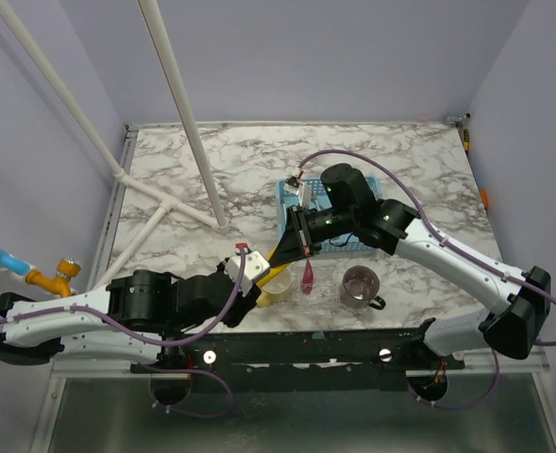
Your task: Prepare toiletry sets of a toothbrush and toothpaste on the tray
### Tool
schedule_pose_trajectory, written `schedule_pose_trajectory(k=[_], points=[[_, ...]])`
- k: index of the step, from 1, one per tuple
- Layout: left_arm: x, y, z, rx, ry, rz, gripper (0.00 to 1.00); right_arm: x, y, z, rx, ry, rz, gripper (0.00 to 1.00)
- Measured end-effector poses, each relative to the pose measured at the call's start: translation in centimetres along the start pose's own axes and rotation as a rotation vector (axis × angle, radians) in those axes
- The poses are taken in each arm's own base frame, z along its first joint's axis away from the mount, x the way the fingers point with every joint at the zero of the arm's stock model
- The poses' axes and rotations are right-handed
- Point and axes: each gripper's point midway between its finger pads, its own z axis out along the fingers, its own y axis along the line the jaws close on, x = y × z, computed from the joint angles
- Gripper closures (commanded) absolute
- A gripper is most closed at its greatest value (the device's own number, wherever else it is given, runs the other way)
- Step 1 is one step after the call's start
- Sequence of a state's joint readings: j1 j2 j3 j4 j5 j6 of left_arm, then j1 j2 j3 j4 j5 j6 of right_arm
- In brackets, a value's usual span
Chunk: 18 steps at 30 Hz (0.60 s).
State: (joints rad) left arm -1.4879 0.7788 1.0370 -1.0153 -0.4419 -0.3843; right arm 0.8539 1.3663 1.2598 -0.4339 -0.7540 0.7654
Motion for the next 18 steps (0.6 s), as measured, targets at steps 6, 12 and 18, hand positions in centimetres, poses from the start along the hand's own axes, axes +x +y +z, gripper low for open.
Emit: schedule_pose_trajectory(k=[6, 12, 18], points=[[-1.5, -0.7, 0.0, 0.034, -0.077, -0.036, 0.33, -0.3, -0.9, -0.5, 0.084, -0.023, -0.022, 1.0], [-2.5, -0.8, -0.2, 0.047, -0.122, -0.06, 0.3, -1.3, -0.6, -2.1, 0.172, -0.063, -0.082, 1.0], [-3.1, 0.8, 0.2, -0.004, -0.132, -0.103, 0.3, -3.0, 0.8, -5.0, 0.285, -0.138, -0.153, 1.0]])
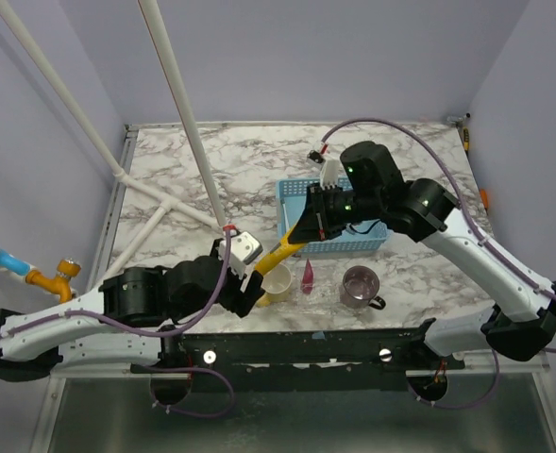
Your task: Prepare toiletry sets of a toothbrush and toothpaste on the tray
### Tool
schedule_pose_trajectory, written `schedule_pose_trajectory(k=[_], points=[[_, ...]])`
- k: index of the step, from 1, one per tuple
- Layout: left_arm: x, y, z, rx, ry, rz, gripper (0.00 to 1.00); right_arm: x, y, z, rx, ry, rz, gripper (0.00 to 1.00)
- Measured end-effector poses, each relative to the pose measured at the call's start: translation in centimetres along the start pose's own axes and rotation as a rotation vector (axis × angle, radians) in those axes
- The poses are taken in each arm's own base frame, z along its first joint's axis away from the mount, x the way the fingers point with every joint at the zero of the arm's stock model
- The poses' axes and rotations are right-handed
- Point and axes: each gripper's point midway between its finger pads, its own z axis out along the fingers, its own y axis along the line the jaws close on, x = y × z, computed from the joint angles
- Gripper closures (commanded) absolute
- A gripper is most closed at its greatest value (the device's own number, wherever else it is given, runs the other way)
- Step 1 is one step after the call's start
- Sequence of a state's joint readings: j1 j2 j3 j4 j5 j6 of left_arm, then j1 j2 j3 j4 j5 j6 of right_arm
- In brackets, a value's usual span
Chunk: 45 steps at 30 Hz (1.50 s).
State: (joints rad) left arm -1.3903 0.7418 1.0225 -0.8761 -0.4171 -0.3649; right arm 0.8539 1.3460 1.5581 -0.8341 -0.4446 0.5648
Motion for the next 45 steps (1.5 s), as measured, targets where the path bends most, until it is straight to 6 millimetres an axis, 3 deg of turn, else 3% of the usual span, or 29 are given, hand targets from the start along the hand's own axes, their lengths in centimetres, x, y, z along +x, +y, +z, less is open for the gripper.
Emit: schedule_pose_trajectory(k=[5, 9, 14, 18, 26, 32, 45], points=[[-0.8, 2.4, 0.4, -0.072, -0.014, -0.07, 0.3, -2.0, -0.6, -3.4, 0.157, -0.083, -0.041, 1.0], [-1.3, 4.1, 0.3, -0.118, -0.036, -0.113, 0.3, -3.0, -2.6, -5.9, 0.328, -0.143, -0.049, 1.0], [-1.6, 6.4, 0.1, -0.198, -0.049, -0.171, 0.3, -1.9, -6.5, -7.0, 0.538, -0.111, -0.031, 1.0], [-1.6, 8.2, 0.0, -0.258, -0.058, -0.226, 0.3, -1.1, -8.5, -7.4, 0.644, -0.072, -0.024, 1.0], [0.6, 11.1, -0.1, -0.358, -0.049, -0.318, 0.3, 1.3, -11.0, -6.7, 0.721, 0.024, -0.016, 1.0], [1.3, 11.9, -0.1, -0.382, -0.068, -0.347, 0.3, 4.1, -12.9, -5.4, 0.765, 0.122, -0.02, 1.0], [1.9, 11.9, 0.2, -0.377, -0.068, -0.353, 0.3, 4.6, -13.3, -3.3, 0.75, 0.116, -0.049, 1.0]])
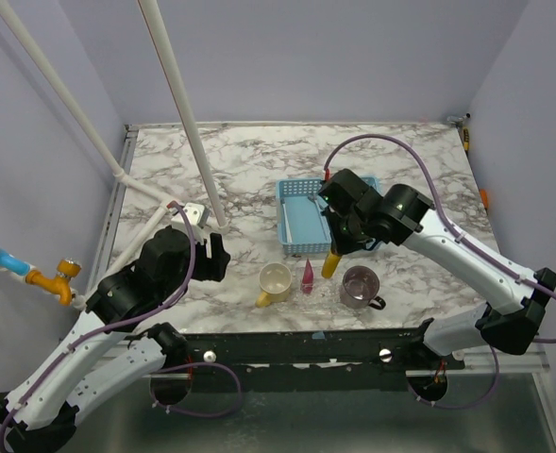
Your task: Prepare toiletry sets of a toothbrush and toothpaste on the tray
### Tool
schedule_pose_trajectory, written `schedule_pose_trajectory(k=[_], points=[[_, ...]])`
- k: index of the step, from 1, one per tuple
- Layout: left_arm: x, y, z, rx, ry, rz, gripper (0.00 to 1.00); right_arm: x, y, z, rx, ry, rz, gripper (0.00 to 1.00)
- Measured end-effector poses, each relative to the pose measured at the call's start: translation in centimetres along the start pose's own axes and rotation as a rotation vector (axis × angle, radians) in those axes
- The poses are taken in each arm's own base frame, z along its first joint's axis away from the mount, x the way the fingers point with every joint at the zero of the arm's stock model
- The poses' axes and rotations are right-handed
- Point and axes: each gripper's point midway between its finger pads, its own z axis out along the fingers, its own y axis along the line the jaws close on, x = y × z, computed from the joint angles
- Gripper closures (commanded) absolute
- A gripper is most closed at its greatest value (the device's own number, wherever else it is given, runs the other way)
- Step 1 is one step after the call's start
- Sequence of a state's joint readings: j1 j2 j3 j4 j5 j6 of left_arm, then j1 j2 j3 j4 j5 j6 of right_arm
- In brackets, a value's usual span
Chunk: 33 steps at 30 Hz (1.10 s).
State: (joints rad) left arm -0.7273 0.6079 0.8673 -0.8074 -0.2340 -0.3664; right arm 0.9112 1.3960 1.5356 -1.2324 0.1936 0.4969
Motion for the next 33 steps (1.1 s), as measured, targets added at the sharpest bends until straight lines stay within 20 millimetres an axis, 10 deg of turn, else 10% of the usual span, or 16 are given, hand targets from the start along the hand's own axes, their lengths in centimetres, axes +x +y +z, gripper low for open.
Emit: schedule_pose_trajectory(k=[33], points=[[0.1, 0.0, 0.0, 0.001, -0.005, -0.002, 0.3, 1.7, 1.3, 3.5, 0.027, 0.005, -0.027, 1.0]])
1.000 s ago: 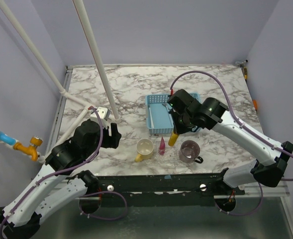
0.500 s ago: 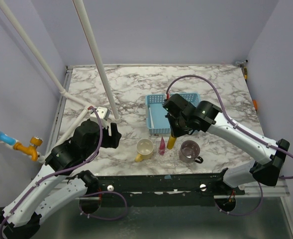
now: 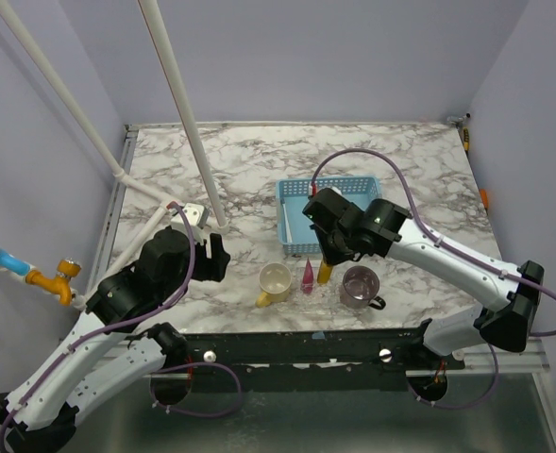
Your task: Prepare toiletry sets of a toothbrush and toothpaste on the tray
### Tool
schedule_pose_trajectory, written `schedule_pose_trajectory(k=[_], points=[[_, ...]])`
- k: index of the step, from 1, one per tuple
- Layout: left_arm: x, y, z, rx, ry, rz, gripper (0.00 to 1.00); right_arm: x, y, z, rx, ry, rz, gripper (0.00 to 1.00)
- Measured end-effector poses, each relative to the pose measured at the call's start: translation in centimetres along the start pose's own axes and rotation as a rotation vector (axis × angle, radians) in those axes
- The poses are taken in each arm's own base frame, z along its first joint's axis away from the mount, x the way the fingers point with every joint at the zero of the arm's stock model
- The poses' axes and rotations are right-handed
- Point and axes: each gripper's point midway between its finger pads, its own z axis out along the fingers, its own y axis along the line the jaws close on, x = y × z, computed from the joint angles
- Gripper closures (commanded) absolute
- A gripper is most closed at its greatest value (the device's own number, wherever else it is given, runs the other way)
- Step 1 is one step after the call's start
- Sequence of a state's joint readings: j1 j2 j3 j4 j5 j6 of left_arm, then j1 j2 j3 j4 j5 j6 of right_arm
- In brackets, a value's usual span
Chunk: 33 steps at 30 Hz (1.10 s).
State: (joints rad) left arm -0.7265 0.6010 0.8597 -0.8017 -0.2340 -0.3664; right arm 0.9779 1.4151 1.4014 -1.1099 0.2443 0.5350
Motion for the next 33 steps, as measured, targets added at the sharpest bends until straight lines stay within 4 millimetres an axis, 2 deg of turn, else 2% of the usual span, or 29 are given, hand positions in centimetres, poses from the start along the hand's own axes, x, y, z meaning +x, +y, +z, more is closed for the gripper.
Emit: schedule_pose_trajectory(k=[6, 14, 20, 33], points=[[-0.1, 0.0, -0.1, 0.001, -0.003, -0.001, 0.3, 0.3, -0.1, 0.4, 0.028, -0.01, -0.002, 1.0], [-0.1, 0.0, -0.1, 0.002, -0.005, -0.001, 0.3, 2.0, -0.2, 1.9, 0.071, 0.007, -0.003, 1.0], [-0.1, 0.0, -0.1, 0.003, -0.007, -0.002, 0.3, 2.5, 0.2, 2.5, 0.069, -0.002, 0.015, 1.0], [-0.1, 0.0, -0.2, 0.003, -0.009, -0.003, 0.3, 3.6, -0.5, 3.5, 0.106, -0.02, 0.051, 1.0]])
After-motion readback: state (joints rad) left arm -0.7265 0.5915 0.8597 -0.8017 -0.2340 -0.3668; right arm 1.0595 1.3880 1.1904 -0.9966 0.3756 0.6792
